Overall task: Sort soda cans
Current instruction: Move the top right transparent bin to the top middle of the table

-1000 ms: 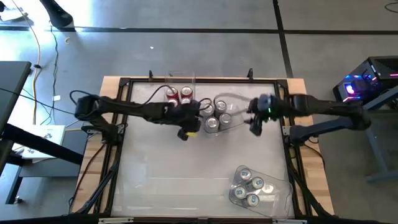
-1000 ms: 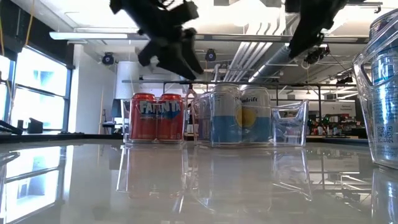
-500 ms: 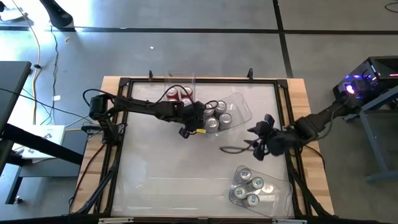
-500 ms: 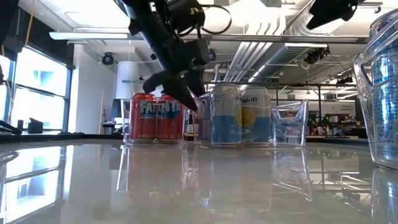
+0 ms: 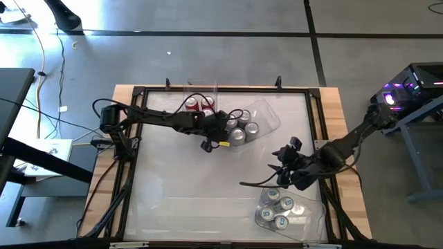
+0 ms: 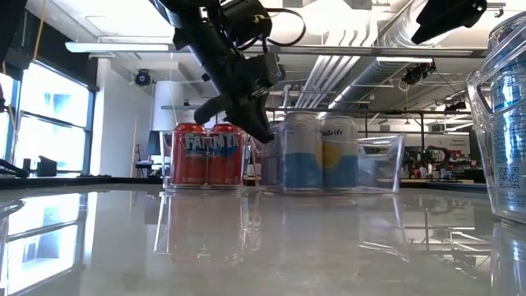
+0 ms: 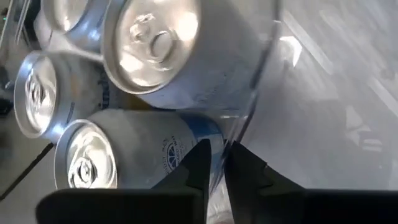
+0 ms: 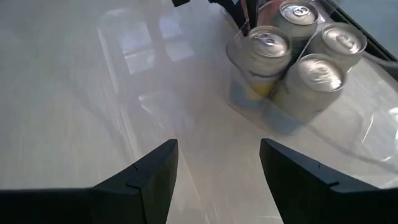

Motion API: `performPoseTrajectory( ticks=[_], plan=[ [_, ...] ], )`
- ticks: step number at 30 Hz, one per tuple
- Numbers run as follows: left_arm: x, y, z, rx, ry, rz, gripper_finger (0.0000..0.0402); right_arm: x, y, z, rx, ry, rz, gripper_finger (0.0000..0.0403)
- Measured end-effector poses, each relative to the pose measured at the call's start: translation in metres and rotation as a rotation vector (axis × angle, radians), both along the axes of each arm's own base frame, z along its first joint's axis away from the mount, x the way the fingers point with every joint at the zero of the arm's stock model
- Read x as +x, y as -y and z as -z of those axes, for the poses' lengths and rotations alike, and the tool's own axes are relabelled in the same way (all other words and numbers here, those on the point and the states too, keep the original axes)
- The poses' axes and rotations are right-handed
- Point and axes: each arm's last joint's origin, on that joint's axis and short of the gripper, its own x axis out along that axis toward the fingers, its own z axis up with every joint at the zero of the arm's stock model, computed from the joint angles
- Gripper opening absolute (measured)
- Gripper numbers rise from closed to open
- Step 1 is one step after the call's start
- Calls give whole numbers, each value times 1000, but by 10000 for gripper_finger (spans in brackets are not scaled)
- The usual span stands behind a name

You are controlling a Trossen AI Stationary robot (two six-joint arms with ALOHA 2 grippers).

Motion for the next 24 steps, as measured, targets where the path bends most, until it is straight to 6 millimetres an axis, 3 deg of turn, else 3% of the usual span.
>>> performPoseTrajectory(
  ticks=[24],
  plan=[
    [3,17,0,-109,73,-207,14,2,-1,1,7,5,-1,224]
  ],
)
